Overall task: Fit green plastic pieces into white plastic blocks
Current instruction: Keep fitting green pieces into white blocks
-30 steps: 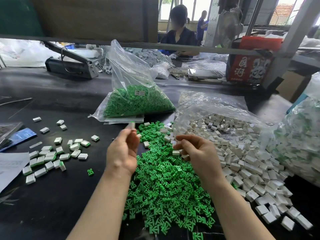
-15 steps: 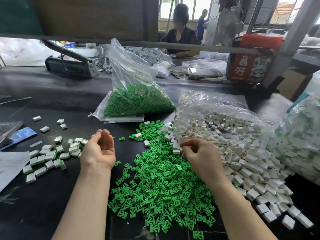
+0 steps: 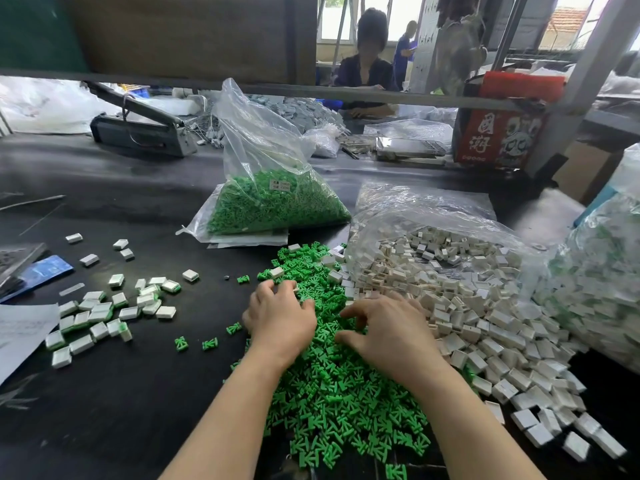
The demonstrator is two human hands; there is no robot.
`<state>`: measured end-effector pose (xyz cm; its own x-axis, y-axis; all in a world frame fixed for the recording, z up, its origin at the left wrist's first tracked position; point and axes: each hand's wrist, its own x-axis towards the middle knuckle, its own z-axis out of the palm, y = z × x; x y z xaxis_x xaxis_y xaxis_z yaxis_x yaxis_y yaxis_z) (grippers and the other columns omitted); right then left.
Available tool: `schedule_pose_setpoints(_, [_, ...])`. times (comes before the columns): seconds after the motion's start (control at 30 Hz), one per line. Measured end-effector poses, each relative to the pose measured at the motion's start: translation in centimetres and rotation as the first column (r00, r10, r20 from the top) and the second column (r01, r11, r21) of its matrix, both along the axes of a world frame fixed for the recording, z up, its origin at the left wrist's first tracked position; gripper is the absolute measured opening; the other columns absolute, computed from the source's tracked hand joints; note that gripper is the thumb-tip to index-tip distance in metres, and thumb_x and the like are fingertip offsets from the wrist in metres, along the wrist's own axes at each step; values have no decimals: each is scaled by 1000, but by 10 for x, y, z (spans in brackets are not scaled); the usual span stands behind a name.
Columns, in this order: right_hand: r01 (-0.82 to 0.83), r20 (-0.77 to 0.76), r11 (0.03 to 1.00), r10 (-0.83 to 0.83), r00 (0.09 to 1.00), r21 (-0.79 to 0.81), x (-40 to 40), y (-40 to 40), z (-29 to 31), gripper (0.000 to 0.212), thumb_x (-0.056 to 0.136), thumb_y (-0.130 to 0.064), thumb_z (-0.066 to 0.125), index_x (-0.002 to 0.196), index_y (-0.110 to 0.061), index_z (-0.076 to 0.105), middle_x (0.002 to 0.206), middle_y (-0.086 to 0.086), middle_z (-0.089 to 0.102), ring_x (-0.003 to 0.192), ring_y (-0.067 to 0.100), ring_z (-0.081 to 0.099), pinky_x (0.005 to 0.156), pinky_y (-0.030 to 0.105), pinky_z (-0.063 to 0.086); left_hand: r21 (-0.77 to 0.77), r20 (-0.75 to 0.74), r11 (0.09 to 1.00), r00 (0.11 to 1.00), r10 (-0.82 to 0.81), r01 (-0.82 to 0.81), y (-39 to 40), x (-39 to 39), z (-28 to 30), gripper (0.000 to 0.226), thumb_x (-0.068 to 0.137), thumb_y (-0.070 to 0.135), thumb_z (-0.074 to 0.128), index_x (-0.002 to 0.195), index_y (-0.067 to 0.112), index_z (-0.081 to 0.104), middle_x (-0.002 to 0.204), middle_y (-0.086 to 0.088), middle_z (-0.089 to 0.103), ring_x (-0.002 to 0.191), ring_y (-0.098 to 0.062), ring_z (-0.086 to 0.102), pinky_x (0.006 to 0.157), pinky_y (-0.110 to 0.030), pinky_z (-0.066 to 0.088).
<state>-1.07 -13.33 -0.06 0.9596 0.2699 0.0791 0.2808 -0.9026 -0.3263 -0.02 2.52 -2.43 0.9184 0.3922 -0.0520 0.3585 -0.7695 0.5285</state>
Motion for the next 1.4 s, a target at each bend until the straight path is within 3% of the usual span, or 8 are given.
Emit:
schedule_pose_setpoints(0.2, [-3, 79, 1000, 4, 997, -7, 2, 4, -5, 22, 86, -53, 65, 103, -39, 68, 105, -17, 68, 108, 11, 52, 104, 39, 32, 41, 3, 980, 980, -197, 196, -7, -1, -4, 45, 93, 43, 57, 136, 34, 48, 144, -2, 40, 135, -26, 30, 109, -41, 27])
schedule_pose_setpoints(0.4, [-3, 37, 996, -1, 999, 91, 3, 3, -8, 16, 87, -47, 67, 92, -33, 68, 94, -16, 68, 98, 9, 57, 103, 38, 31, -76, 144, 968, 963, -227, 239, 0, -7, 3, 16, 86, 28, 69, 100, 34, 65, 111, 7, 60, 102, -15, 56, 91, -33, 48])
schedule_pose_setpoints(0.6, [-44, 21, 984, 41, 999, 172, 1, 1, -4, 9, 87, -41, 63, 88, -32, 63, 85, -15, 67, 87, 7, 59, 94, 36, 36, -51, 152, 968, 960, -234, 244, 0, -10, 8, 8, 81, 31, 73, 83, 31, 65, 91, 11, 61, 84, -9, 58, 71, -27, 45])
schedule_pose_setpoints(0.77, [-9, 55, 927, -12, 998, 375, 1, 0, 1, 10, 86, -30, 68, 78, -30, 61, 71, -12, 63, 66, 1, 58, 65, 22, 47, -96, 188, 943, 936, -299, 320, -3, -10, 12, 19, 77, 29, 75, 87, 40, 63, 97, 18, 59, 96, -7, 56, 90, -32, 46])
schedule_pose_setpoints(0.87, [71, 22, 865, -94, 995, 497, 3, -1, 1, 8, 88, -21, 67, 82, -22, 61, 73, -8, 64, 69, 9, 61, 68, 34, 53, -256, 286, 868, 891, -352, 426, -7, -11, 13, 23, 77, 20, 76, 90, 36, 67, 90, 16, 67, 88, 5, 60, 77, -14, 48])
schedule_pose_setpoints(0.97, [122, 34, 810, -173, 984, 573, 4, -4, 2, 10, 88, -11, 63, 85, -19, 58, 76, -3, 67, 70, 16, 64, 69, 42, 56, -216, 298, 863, 873, -387, 456, -10, -12, 12, 15, 83, 24, 73, 90, 36, 67, 86, 17, 67, 86, 8, 60, 70, -4, 42])
schedule_pose_setpoints(1.2, [307, 283, 951, -298, 911, 12, 4, -14, 2, 29, 98, -12, 42, 120, -16, 60, 94, 0, 69, 77, 14, 63, 65, 26, 56, -184, 273, 875, 878, -393, 449, -10, -12, 8, 12, 87, 26, 71, 96, 34, 68, 87, 20, 63, 83, 6, 56, 68, -7, 41])
schedule_pose_setpoints(1.4, [229, 199, 972, -215, 956, -48, 7, -11, 1, 27, 99, -10, 40, 110, -17, 64, 103, -2, 65, 88, 15, 61, 79, 29, 55, -159, 261, 879, 878, -401, 449, -12, -10, 5, 24, 86, 28, 73, 109, 31, 69, 92, 20, 59, 83, 4, 57, 81, -18, 48])
